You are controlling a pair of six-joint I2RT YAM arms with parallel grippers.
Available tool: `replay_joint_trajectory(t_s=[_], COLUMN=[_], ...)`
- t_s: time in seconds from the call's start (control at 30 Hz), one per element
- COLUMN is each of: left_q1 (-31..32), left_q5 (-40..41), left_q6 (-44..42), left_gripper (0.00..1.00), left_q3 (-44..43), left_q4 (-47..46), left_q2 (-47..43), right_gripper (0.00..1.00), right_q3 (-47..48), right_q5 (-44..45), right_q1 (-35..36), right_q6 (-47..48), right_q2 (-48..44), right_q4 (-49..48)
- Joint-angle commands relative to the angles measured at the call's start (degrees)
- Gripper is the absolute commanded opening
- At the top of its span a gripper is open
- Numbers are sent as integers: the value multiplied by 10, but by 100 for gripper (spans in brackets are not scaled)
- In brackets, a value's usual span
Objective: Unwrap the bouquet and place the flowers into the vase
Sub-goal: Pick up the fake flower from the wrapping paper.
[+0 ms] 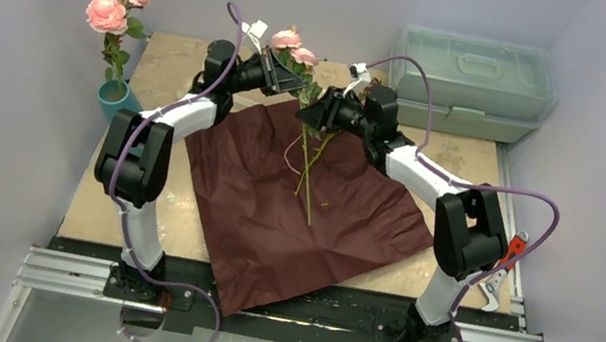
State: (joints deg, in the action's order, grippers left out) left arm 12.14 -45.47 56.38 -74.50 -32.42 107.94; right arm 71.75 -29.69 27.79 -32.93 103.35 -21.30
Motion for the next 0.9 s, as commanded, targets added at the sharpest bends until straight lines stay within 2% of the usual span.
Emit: replay_joint_trajectory(t_s=[0.0,0.1,0.2,0.5,0.87], left_q1=[0,1,2,2,-17], left_q5=[-17,-20,-19,32,68], left_q6=[46,15,-43,-271,-404], left_gripper=[0,0,0,0,0], left_q3=[-7,-23,-48,-120,-248], left_q4=[-89,-54,8,220,377], left_q2=[-5,-19,-34,-108,-157], right_gripper=[64,81,87,85,88], right_q3=[2,19,31,41,51], right_q5=[-10,-40,-53,-63,-68], right_q1=[-12,-22,-24,-37,-55], right_q6=[39,57,96,181,277], right_q2=[-11,19,47,92,119], right_q4=[19,51,85,146,211])
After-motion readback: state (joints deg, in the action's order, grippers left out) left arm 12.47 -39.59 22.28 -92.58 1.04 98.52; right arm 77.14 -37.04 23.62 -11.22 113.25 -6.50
